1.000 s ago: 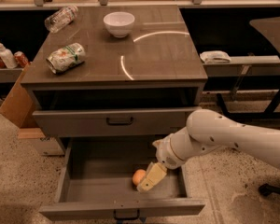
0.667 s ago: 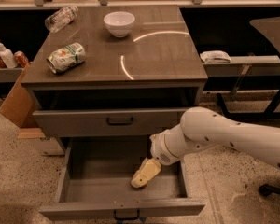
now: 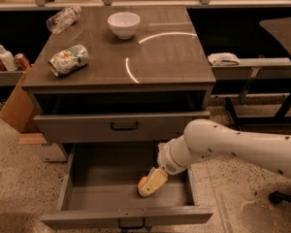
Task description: Pick orange from middle drawer and place on counter
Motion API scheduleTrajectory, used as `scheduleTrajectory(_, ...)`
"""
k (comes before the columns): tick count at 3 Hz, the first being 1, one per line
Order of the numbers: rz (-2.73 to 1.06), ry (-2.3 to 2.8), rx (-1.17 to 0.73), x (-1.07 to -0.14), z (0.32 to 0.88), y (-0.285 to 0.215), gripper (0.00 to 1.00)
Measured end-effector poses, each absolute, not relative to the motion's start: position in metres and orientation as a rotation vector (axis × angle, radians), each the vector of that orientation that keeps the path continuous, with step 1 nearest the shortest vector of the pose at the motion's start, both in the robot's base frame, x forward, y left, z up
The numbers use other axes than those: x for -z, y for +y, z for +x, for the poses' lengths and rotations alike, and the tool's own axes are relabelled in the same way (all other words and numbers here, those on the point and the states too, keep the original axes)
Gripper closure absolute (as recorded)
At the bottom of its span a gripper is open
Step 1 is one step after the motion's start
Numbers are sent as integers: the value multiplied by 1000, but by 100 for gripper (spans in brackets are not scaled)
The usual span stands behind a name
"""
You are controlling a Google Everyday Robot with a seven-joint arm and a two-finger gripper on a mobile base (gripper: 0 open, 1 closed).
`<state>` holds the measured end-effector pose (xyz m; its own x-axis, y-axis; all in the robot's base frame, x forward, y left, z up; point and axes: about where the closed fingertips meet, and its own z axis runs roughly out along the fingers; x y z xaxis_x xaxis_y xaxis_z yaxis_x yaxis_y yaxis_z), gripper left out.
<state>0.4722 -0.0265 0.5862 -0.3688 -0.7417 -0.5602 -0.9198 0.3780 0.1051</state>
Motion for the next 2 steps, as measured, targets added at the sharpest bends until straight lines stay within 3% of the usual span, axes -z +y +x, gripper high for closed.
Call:
scheduleTrajectory(1,-1438,2245,-457,-538,487,-50,0)
scheduleTrajectory(2,-1422,2275,-333,-504,509,-38,0)
